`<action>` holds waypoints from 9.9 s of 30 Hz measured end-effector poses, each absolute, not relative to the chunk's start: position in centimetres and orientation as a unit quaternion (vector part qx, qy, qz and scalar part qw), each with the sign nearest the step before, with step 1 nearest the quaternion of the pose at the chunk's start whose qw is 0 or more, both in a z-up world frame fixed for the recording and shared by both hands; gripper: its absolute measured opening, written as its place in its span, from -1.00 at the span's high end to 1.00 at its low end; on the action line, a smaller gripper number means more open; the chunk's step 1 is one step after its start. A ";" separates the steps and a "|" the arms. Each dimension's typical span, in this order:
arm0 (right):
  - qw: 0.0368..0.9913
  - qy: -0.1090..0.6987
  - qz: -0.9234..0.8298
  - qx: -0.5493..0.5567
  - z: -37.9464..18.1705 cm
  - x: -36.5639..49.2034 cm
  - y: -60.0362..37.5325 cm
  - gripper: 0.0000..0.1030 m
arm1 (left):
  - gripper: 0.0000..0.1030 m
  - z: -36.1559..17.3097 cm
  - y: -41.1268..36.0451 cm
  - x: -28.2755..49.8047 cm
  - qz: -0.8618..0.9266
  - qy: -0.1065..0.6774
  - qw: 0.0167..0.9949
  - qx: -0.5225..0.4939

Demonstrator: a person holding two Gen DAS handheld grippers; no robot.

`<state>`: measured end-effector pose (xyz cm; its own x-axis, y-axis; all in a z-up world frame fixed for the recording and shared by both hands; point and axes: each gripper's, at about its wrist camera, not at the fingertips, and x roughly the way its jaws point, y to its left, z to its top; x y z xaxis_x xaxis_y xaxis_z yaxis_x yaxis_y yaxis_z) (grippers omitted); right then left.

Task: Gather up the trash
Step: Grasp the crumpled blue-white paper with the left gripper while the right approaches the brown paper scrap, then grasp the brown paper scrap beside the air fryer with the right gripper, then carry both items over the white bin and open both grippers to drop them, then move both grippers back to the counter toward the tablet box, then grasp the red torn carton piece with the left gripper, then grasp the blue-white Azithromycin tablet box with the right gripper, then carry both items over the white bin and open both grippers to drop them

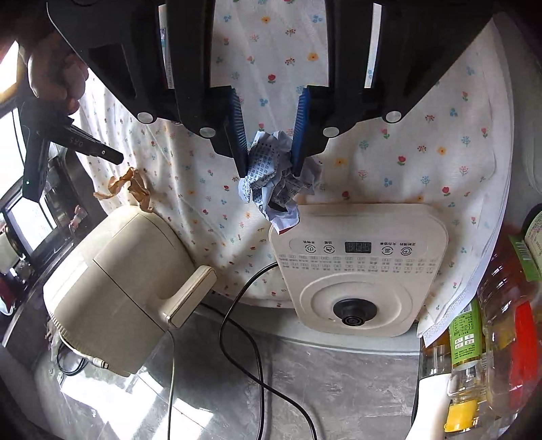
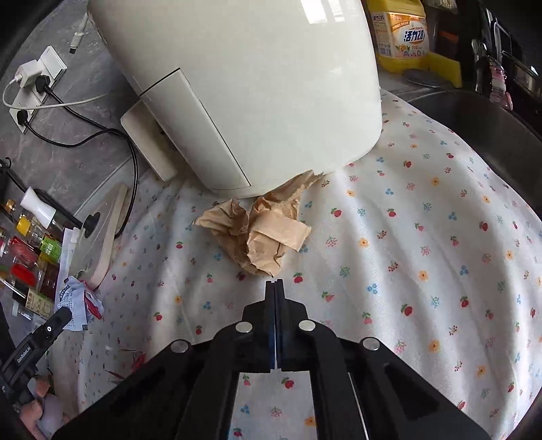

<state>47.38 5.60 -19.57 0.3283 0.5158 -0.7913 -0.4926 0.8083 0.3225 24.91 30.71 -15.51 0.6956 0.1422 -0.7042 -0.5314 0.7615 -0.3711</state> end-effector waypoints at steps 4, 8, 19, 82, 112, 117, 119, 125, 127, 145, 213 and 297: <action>0.816 0.486 0.313 0.016 -18.9 45.7 3.3 0.98 | 0.51 -14.6 28.9 24.4 0.186 0.330 0.881 -0.282; 0.806 0.489 0.332 0.018 -18.2 45.1 2.3 0.89 | 0.51 -13.8 27.2 24.2 0.183 0.320 0.888 -0.277; 0.820 0.471 0.326 0.017 -17.7 47.8 4.6 -0.25 | 0.51 -12.8 27.8 23.1 0.211 0.303 0.887 -0.276; 0.877 0.434 -0.006 0.208 -15.4 30.4 -49.8 0.65 | 0.51 -12.0 -20.2 35.0 -0.217 0.400 0.879 -0.142; 0.804 0.537 -0.046 0.251 -28.0 26.7 -59.6 -0.27 | 0.51 -21.8 -32.3 33.4 -0.243 0.509 0.819 -0.104; 0.802 0.527 -0.075 0.271 -27.7 25.0 -61.8 -0.28 | 0.51 -22.4 -34.6 33.9 -0.266 0.520 0.807 -0.085; 0.803 0.522 -0.089 0.273 -27.2 24.2 -62.9 -0.31 | 0.50 -22.8 -35.6 34.0 -0.278 0.525 0.801 -0.077; 0.806 0.503 -0.129 0.286 -25.7 21.1 -65.9 -0.36 | 0.45 -24.1 -39.4 33.3 -0.321 0.544 0.773 -0.058; 0.806 0.496 -0.140 0.292 -25.3 20.2 -66.7 -0.37 | 0.19 -24.2 -40.5 33.1 -0.330 0.548 0.767 -0.053; 0.844 0.459 -0.086 0.263 -21.6 24.5 -60.0 -0.75 | -0.87 -17.9 -28.7 33.8 -0.226 0.478 0.844 -0.088; 0.822 0.496 0.270 0.078 -17.3 34.4 -9.2 -0.71 | 0.57 -17.9 22.6 25.9 0.122 0.380 0.872 -0.283; 0.843 0.496 0.210 0.006 -16.4 38.3 -12.9 -0.20 | 0.56 -16.0 12.4 30.2 0.032 0.386 0.889 -0.245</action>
